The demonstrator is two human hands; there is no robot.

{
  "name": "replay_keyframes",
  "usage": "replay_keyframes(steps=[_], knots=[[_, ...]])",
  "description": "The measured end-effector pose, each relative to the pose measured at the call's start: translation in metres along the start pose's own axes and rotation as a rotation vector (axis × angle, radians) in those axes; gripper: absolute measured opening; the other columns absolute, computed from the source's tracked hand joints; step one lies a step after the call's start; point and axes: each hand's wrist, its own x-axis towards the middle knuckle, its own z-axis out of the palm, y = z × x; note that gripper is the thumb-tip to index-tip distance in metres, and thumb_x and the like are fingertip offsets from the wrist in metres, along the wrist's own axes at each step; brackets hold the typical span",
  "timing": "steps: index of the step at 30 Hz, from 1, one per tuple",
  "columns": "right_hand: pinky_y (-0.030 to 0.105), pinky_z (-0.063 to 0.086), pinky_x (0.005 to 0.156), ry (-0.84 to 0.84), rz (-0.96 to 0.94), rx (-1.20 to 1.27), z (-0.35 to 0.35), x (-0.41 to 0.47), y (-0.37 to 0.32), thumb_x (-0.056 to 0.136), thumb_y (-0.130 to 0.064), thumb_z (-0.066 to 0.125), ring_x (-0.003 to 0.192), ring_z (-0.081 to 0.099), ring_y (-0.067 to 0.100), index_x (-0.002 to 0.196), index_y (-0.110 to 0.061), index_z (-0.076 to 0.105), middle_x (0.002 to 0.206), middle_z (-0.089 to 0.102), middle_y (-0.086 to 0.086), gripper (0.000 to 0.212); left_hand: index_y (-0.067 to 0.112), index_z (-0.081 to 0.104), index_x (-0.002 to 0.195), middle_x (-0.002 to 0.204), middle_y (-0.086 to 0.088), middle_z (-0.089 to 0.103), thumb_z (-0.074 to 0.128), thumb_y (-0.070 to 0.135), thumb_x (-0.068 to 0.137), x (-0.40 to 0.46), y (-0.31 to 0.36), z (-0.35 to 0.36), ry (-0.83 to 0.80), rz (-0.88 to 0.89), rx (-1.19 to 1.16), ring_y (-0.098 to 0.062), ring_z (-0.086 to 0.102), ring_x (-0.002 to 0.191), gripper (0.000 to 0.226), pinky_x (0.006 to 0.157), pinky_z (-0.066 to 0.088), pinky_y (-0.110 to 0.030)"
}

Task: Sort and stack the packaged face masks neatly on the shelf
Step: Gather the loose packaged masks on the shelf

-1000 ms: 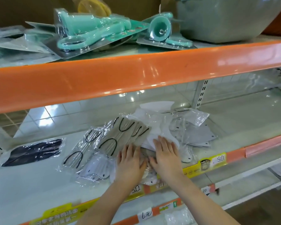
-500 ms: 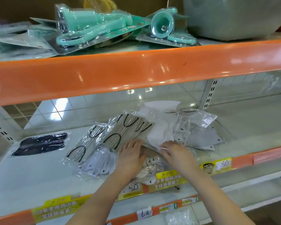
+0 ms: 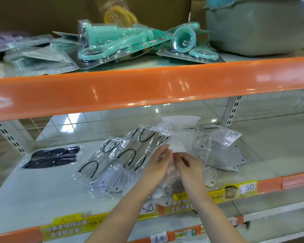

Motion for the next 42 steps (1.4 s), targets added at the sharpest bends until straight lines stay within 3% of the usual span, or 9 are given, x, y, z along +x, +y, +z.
replay_keyframes(steps=[3, 6, 10, 15, 18, 26, 30, 35, 42], knots=[[0.019, 0.042, 0.063, -0.009, 0.138, 0.248, -0.001, 0.005, -0.01, 0.093, -0.007, 0.053, 0.064, 0.054, 0.005, 0.072, -0.02, 0.069, 0.063, 0.06, -0.011, 0.029, 0.025, 0.053, 0.127, 0.114, 0.019, 0.056, 0.048, 0.027, 0.099, 0.002, 0.012, -0.011, -0.007, 0.05, -0.047, 0.015, 0.054, 0.091, 0.028, 0.07, 0.04, 0.001], [0.035, 0.044, 0.072, -0.117, 0.292, 0.581, -0.006, 0.013, -0.021, 0.091, -0.004, 0.051, 0.075, 0.054, 0.023, 0.07, -0.016, 0.067, 0.072, 0.058, 0.007, 0.029, 0.042, 0.053, 0.108, 0.104, 0.027, 0.05, 0.05, 0.038, 0.097, 0.009, 0.019, -0.027, -0.066, 0.009, -0.067, 0.003, 0.052, 0.097, 0.012, 0.086, 0.047, -0.016], [0.027, 0.047, 0.053, -0.319, 0.379, 0.699, -0.023, 0.019, -0.038, 0.084, -0.015, 0.052, 0.069, 0.056, 0.025, 0.081, -0.006, 0.058, 0.072, 0.058, 0.01, 0.012, 0.032, 0.05, 0.133, 0.134, 0.011, 0.051, 0.055, 0.063, 0.084, 0.017, 0.013, -0.047, -0.097, -0.086, -0.094, -0.015, 0.048, 0.121, 0.058, 0.108, 0.037, -0.044], [0.023, 0.041, 0.055, -0.256, 0.219, 0.205, -0.039, 0.042, -0.032, 0.094, -0.007, 0.05, 0.068, 0.053, 0.019, 0.081, -0.007, 0.061, 0.077, 0.057, 0.01, 0.018, 0.022, 0.067, 0.091, 0.087, 0.003, 0.067, 0.069, 0.022, 0.085, 0.022, 0.002, -0.065, 0.028, -0.053, -0.074, -0.003, 0.06, 0.066, 0.006, 0.066, 0.05, -0.02], [0.025, 0.038, 0.057, -0.287, 0.112, -0.316, -0.042, 0.058, -0.019, 0.095, -0.013, 0.053, 0.067, 0.052, 0.018, 0.085, -0.016, 0.066, 0.076, 0.061, 0.002, 0.016, 0.016, 0.066, 0.08, 0.07, 0.005, 0.063, 0.07, 0.005, 0.082, 0.027, -0.005, -0.073, 0.102, -0.015, -0.076, 0.003, 0.054, 0.05, 0.011, 0.05, 0.044, -0.014], [0.031, 0.046, 0.067, -0.153, 0.012, -0.797, 0.002, 0.061, 0.027, 0.095, -0.016, 0.046, 0.082, 0.06, 0.021, 0.099, -0.024, 0.058, 0.093, 0.064, 0.0, 0.015, 0.017, 0.062, 0.115, 0.114, 0.003, 0.064, 0.055, 0.005, 0.087, 0.036, -0.041, -0.077, 0.21, 0.168, 0.704, -0.013, 0.056, 0.103, 0.032, 0.086, 0.042, -0.018], [0.03, 0.036, 0.08, -0.053, -0.138, -0.937, 0.019, 0.055, 0.037, 0.093, -0.005, 0.044, 0.106, 0.051, 0.023, 0.116, -0.015, 0.058, 0.116, 0.056, 0.004, 0.028, 0.024, 0.03, 0.145, 0.153, -0.001, 0.027, 0.04, 0.018, 0.095, 0.034, -0.062, -0.065, 0.148, 0.062, 1.067, -0.025, 0.016, 0.143, 0.051, 0.117, 0.012, -0.041], [0.041, 0.033, 0.102, 0.171, -0.173, -0.906, 0.018, 0.058, 0.042, 0.089, -0.007, 0.054, 0.123, 0.044, 0.03, 0.125, -0.009, 0.055, 0.13, 0.049, 0.01, 0.036, 0.021, 0.027, 0.145, 0.155, 0.001, 0.02, 0.027, 0.026, 0.102, 0.03, -0.063, -0.045, 0.06, 0.112, 1.114, -0.02, 0.008, 0.146, 0.044, 0.118, 0.005, -0.041], [0.042, 0.006, 0.119, 0.065, 0.151, -0.993, -0.011, 0.081, 0.043, 0.099, -0.043, 0.036, 0.146, 0.0, 0.031, 0.151, -0.007, 0.004, 0.158, 0.003, 0.018, 0.071, 0.019, 0.025, 0.146, 0.158, -0.002, 0.015, 0.032, 0.024, 0.1, 0.045, -0.041, -0.008, -0.035, 0.251, 1.057, -0.022, 0.009, 0.145, 0.048, 0.117, 0.006, -0.037]])
